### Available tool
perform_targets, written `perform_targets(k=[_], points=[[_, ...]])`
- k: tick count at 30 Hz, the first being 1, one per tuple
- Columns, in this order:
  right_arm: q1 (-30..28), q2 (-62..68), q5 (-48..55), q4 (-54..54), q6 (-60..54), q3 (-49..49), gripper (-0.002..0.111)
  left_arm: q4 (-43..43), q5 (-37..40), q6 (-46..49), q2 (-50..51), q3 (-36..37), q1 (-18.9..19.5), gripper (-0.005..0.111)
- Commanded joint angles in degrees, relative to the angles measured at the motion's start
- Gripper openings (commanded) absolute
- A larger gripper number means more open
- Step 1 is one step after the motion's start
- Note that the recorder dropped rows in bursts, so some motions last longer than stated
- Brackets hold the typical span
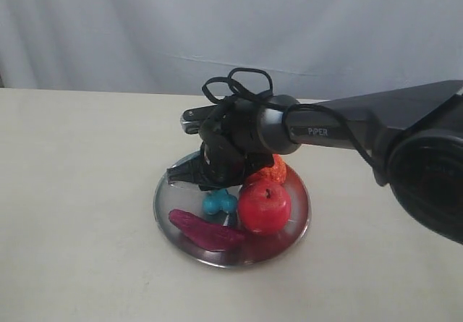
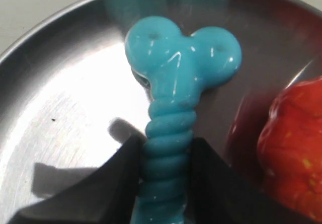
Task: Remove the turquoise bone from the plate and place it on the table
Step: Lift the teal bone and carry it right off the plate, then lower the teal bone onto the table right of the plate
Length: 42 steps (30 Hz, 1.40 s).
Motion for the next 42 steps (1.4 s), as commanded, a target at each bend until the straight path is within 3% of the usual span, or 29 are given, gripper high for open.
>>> perform_targets(k=[1,9,15,22,29,32,42], points=[[-0.4,-1.9,0.0,-0.5,0.2,-0.6,0.000,0.0,-0.3,-0.1,-0.1,0.1,0.1,0.000],[-0.4,-10.4,3.0,2.0,-0.7,-0.6,0.000,0.0,-0.3,-0.1,-0.1,0.1,0.1,0.000],[-1.8,-22.6,17.3,2.6,-7.2,-0.6,0.000,0.0,-0.3,-0.1,-0.1,0.1,0.1,0.000],[-9.5,-33.9,30.8,3.3,-14.1,2.0,0.000,0.0,-0.3,-0.1,-0.1,0.1,0.1,0.000],[-18.7,-39.3,15.9,4.3,-14.5,24.8,0.000,0.0,-0.3,-0.1,-0.1,0.1,0.1,0.000],[-21.1,-38.5,2.3,4.4,-13.3,34.4,0.000,0.0,-0.3,-0.1,-0.1,0.1,0.1,0.000],[-24.4,-30.7,-6.7,4.2,-12.9,37.5,0.000,0.0,-0.3,-0.1,-0.1,0.1,0.1,0.000]])
